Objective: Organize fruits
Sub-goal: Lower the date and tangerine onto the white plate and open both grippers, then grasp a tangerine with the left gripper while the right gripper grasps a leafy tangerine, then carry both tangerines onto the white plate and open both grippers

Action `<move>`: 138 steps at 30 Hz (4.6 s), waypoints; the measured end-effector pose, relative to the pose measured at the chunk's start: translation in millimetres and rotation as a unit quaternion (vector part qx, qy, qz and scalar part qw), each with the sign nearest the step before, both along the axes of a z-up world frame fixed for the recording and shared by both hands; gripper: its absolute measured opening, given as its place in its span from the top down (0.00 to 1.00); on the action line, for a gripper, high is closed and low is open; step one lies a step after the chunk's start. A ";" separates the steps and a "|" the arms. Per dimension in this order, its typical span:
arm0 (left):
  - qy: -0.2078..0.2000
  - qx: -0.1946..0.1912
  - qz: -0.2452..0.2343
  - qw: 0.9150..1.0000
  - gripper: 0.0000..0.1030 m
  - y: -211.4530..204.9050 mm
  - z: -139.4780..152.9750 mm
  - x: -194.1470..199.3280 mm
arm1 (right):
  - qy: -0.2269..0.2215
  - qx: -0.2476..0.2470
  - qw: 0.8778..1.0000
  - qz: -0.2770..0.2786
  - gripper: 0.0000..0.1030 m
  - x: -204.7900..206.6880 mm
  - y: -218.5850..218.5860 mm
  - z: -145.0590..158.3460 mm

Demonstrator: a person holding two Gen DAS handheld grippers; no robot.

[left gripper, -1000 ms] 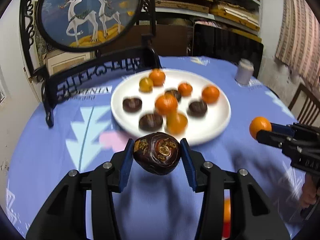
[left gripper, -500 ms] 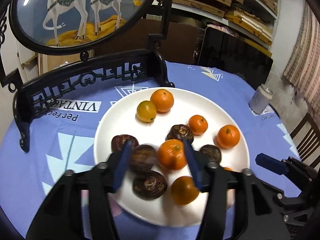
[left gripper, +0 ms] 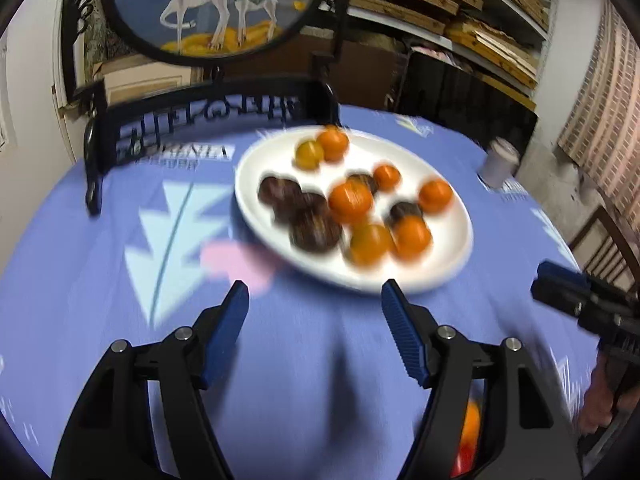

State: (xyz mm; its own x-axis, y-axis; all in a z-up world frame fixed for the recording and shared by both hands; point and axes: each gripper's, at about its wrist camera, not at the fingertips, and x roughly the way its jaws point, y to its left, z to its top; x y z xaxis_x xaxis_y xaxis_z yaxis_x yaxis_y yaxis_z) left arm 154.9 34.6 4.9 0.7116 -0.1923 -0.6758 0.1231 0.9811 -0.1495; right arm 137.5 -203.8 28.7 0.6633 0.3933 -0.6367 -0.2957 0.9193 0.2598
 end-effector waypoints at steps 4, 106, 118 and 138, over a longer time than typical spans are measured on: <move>-0.002 0.020 -0.045 0.999 0.33 -21.1 -8.4 -39.0 | -0.002 0.012 1.000 -0.007 0.29 -37.6 -18.3 -7.5; -0.001 0.012 -0.053 0.999 0.65 -8.7 2.3 -24.2 | 0.058 0.015 0.997 0.048 0.61 -48.6 -6.8 -24.1; -0.013 -0.006 -0.003 1.000 0.65 3.0 34.7 86.6 | 0.023 0.026 0.999 0.012 0.60 58.0 11.7 18.3; -0.018 -0.008 -0.003 1.000 0.44 -7.5 39.5 105.0 | 0.013 0.016 1.000 0.006 0.38 79.7 22.5 13.1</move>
State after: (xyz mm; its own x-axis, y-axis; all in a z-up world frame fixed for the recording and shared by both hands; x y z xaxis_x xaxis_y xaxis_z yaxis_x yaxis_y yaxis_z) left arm 260.0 27.1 44.4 0.7342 -0.2069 -0.6466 0.1339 0.9779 -0.1608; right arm 217.2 -181.3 41.8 0.6413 0.4221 -0.6407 -0.3000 0.9065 0.2969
